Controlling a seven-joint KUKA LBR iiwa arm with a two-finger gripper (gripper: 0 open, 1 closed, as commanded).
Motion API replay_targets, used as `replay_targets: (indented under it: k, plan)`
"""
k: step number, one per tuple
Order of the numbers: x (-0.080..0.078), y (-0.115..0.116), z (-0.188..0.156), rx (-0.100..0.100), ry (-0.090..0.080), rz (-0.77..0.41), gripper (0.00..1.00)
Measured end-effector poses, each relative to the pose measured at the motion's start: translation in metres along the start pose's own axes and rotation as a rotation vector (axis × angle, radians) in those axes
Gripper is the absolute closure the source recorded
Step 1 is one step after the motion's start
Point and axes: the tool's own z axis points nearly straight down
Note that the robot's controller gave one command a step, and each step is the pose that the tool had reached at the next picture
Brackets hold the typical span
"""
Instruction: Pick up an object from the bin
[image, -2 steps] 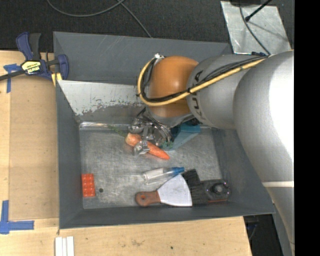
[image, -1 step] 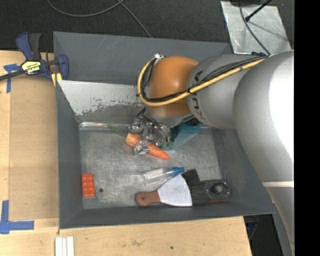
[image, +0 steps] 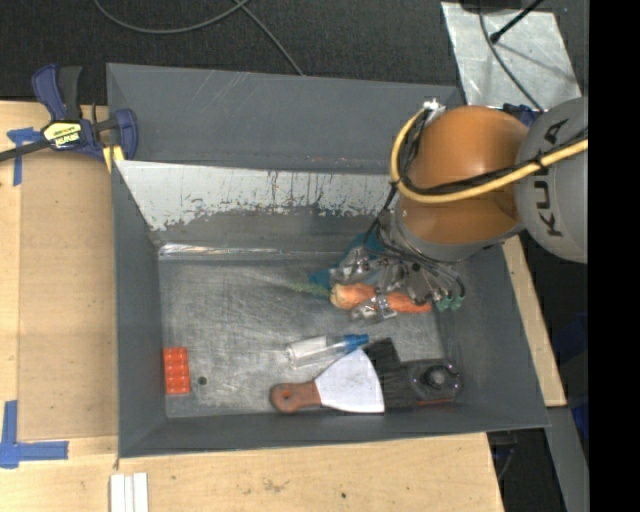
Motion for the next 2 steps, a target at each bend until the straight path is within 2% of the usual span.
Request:
replay_targets:
  k: [1,2]
  plan:
    - [0.0,0.0,0.0,0.0,0.0,0.0,1.0]
    - [-0.025,0.001,-0.046,-0.001,0.005,-0.052,1.0]
